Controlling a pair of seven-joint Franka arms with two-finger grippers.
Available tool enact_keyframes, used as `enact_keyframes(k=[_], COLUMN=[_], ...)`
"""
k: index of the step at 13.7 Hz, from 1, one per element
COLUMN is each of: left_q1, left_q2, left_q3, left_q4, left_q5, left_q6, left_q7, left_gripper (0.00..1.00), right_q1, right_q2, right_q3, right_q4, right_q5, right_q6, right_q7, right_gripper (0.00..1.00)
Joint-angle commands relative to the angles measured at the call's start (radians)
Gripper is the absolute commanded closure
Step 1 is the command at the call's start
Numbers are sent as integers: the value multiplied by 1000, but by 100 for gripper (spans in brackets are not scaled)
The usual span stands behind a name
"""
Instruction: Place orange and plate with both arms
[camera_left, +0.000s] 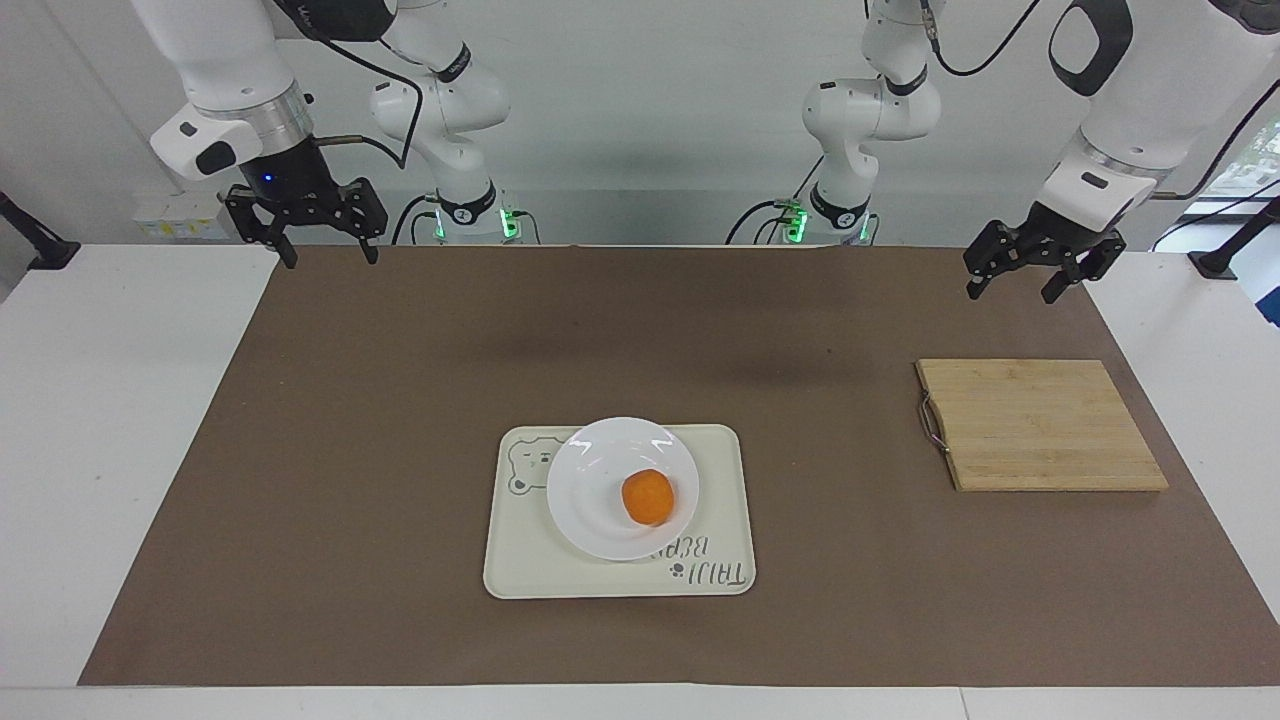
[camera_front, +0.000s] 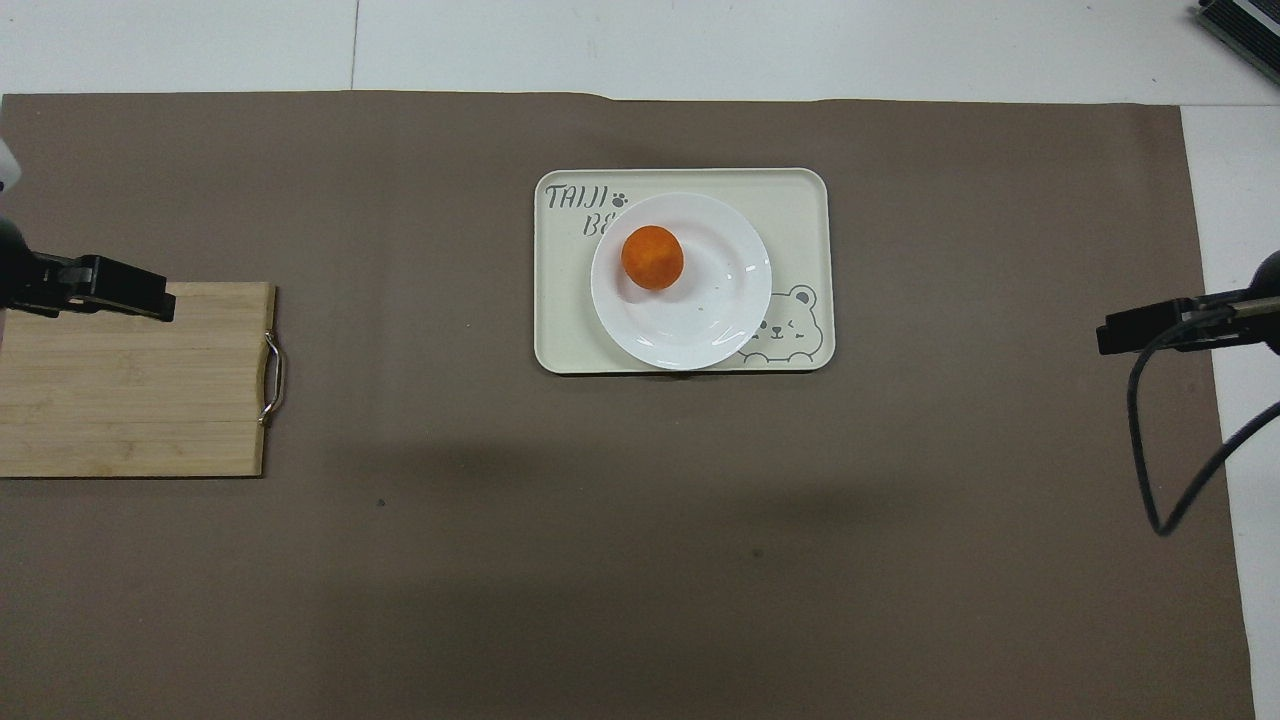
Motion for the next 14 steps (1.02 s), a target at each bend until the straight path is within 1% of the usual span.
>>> enact_keyframes(k=[1, 4, 14], left_q1=[11, 11, 11], left_q2=[-8, -8, -8], left_q3=[-9, -9, -9], left_q4=[-4, -4, -4], left_q5=[11, 11, 9], left_q6=[-12, -12, -11], left_q7=[-10, -10, -10], left_gripper=[0, 0, 0], right_q1=[-11, -8, -17], right_q2=[-16, -10, -6], right_q3=[5, 8, 4], right_q4=[-21, -14, -16], right_q5=[15, -25, -6], right_q6=[-40, -58, -42], right_q7=[14, 14, 16], right_gripper=[0, 0, 0])
